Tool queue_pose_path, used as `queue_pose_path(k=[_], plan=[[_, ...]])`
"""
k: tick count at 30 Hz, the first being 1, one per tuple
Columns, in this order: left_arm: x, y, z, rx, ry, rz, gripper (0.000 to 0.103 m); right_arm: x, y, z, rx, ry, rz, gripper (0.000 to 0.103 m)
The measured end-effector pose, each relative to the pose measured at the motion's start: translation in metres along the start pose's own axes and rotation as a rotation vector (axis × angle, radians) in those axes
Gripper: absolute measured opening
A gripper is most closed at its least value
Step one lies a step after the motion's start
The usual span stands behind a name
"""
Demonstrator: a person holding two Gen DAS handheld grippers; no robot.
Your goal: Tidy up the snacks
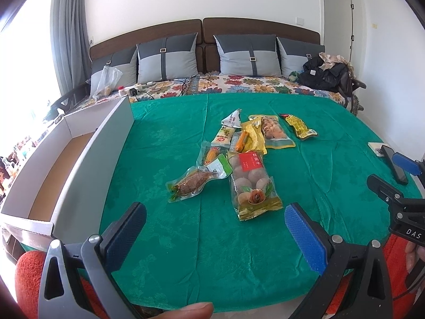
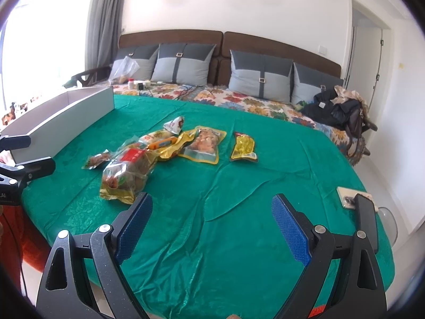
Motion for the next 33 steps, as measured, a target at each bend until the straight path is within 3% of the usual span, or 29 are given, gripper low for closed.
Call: queue_pose_path(k=[33], plan=[[-0.0092, 0.0034, 0.0091, -0.041, -0.015, -0.017, 0.103, -0.0042, 0.0010, 0.0040, -0.005, -0.011, -0.013, 0.093]])
Point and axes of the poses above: each gripper's, at about its wrist camera, not at the fingertips, and z roughly the way its jaws point, x to its right, y to its underside, the point moved 4 cm from there along z, roughly the way its jaws point, and after that the axes turned 2 degrees about -x, right-handed, at the moved point
